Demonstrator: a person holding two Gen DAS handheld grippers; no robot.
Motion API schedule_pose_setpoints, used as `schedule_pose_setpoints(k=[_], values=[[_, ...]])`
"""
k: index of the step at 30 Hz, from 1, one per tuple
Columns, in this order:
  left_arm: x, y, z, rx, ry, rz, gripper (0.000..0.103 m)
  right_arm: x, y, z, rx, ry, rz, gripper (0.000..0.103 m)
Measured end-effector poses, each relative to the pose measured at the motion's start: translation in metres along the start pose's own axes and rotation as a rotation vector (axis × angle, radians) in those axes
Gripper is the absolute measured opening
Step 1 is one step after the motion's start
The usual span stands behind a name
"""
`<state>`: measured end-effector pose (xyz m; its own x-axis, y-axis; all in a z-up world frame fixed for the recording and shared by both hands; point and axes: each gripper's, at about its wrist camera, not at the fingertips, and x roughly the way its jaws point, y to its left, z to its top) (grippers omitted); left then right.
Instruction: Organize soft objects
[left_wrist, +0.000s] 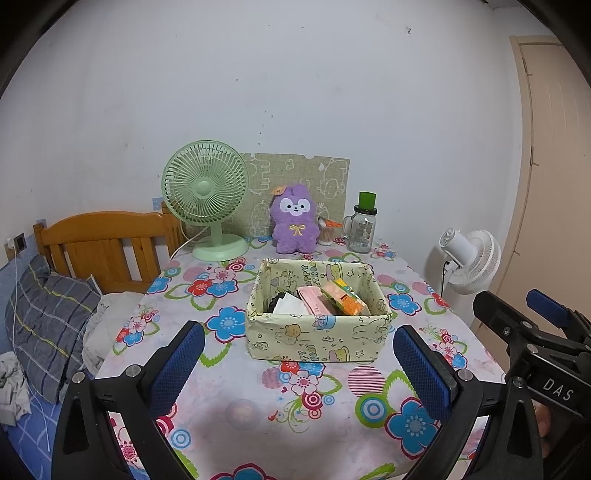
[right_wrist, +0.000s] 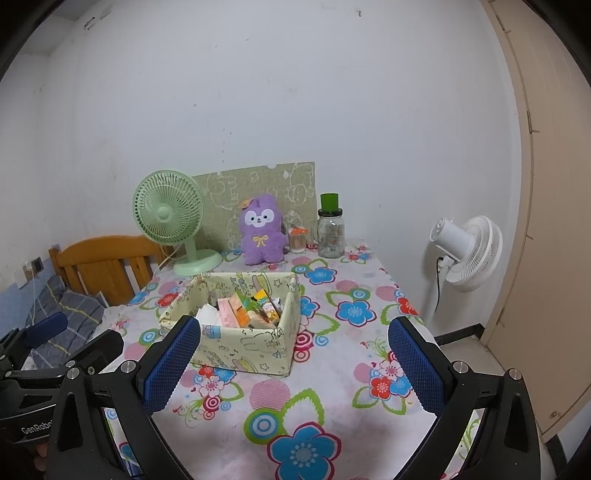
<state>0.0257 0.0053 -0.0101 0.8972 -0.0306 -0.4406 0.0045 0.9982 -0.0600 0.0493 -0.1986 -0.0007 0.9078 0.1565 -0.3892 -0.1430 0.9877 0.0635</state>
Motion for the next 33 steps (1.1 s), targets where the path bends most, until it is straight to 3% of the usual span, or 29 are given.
schedule_pose_setpoints(k=[33], values=[[-0.0016, -0.001, 0.0016, 0.006, -0.004, 0.002, 0.103, -0.0031, 0.0024, -0.0002, -0.01, -0.011, -0.003, 0.103]])
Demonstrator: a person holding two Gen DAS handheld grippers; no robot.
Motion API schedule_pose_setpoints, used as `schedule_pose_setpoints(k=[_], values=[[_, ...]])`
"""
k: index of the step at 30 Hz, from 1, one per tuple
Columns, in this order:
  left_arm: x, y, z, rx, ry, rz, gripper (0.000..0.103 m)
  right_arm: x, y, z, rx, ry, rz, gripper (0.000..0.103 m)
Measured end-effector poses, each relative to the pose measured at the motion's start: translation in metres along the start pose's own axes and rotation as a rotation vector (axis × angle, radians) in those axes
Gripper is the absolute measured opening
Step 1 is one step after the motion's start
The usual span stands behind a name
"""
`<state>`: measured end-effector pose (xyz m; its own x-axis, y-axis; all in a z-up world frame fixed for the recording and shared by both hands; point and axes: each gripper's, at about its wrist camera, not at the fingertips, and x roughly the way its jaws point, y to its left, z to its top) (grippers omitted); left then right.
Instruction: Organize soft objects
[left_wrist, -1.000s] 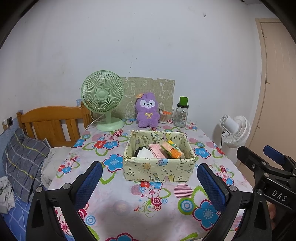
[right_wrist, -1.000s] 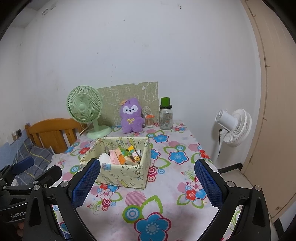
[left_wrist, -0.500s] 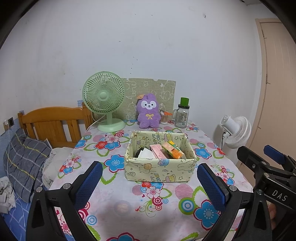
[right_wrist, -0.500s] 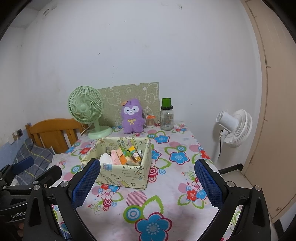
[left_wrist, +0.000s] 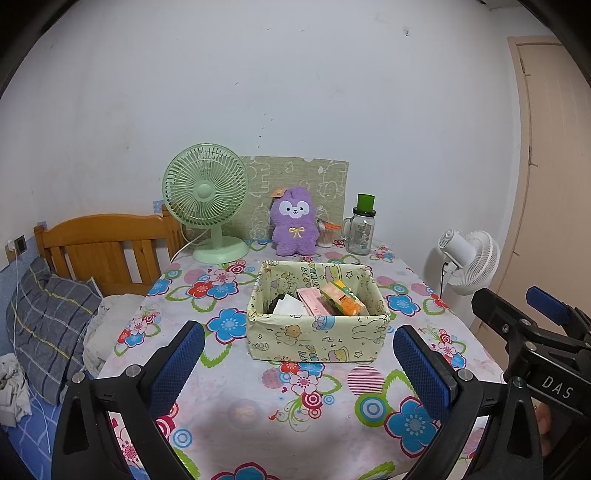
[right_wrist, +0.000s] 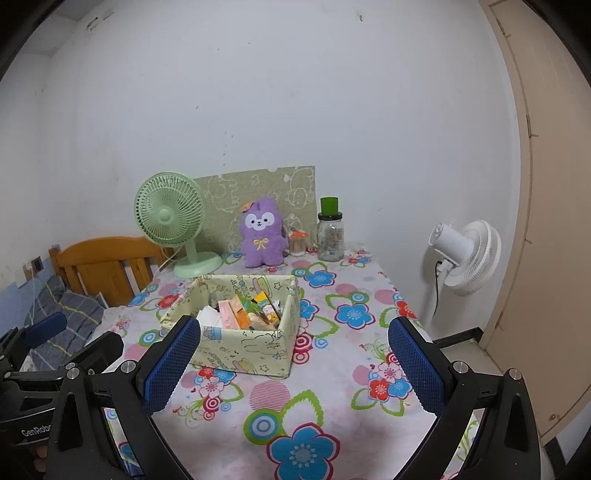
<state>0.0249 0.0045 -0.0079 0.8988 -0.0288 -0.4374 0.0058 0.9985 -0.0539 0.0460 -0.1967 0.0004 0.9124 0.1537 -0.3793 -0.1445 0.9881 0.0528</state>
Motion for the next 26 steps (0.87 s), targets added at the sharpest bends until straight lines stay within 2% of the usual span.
schedule_pose_setpoints(k=[26], values=[[-0.0005, -0.0001, -0.0016, 0.0, -0.002, -0.004, 0.103, -0.0005, 0.0001, -0.0007, 0.006, 0.003, 0.009, 0.103]])
